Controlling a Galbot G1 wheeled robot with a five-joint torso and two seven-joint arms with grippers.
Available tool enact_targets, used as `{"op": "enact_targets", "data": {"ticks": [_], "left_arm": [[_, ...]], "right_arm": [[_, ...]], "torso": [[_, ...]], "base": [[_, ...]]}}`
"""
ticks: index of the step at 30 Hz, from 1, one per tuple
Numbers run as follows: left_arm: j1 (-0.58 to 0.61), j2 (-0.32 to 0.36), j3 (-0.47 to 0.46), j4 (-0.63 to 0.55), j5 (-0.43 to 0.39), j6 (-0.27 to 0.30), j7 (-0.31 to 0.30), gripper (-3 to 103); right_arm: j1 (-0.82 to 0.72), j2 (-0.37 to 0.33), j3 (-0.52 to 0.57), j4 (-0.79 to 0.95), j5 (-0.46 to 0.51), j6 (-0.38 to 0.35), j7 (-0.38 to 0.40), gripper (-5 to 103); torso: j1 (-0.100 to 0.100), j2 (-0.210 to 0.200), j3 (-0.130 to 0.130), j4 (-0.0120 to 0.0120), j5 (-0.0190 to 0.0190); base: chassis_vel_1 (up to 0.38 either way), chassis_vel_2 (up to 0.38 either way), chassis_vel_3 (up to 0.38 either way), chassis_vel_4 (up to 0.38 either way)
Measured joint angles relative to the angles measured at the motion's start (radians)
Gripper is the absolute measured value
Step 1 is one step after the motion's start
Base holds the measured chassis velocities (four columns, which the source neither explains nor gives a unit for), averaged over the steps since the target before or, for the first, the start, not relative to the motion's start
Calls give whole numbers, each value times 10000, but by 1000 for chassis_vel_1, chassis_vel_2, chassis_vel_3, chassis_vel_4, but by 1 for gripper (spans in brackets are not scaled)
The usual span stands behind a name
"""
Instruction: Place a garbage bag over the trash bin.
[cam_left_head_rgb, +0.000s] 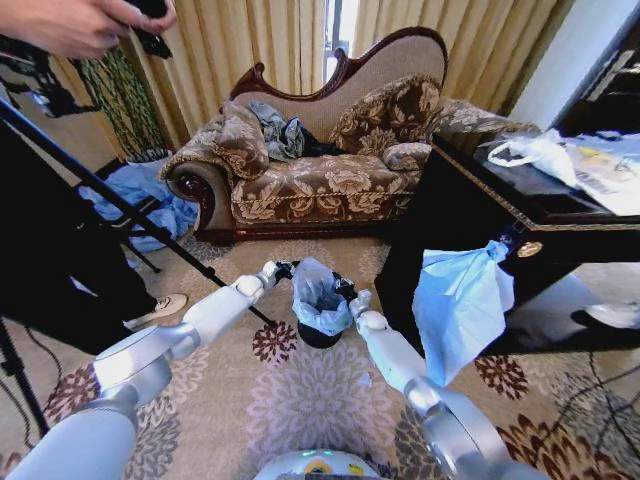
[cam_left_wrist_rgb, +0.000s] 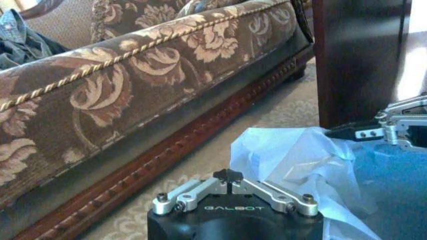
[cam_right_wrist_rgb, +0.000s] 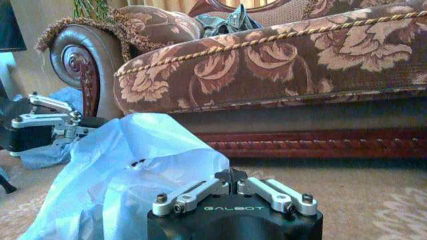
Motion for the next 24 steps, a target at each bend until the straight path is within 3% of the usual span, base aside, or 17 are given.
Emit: {"op": "enact_targets", "data": {"ticks": [16, 24], "left_arm": [[526, -838, -564, 1381, 221, -341, 546, 0], [621, -950, -691, 1790, 272, -410, 952, 0]], "right_arm": [[257, 16, 148, -380, -728, -165, 17, 0], [333, 7, 36, -395, -884, -234, 19, 0]], "torso": [[0, 0, 0, 0, 0], [0, 0, 0, 2, 0]], "base": [[0, 0, 0, 0], [0, 0, 0, 0]]}}
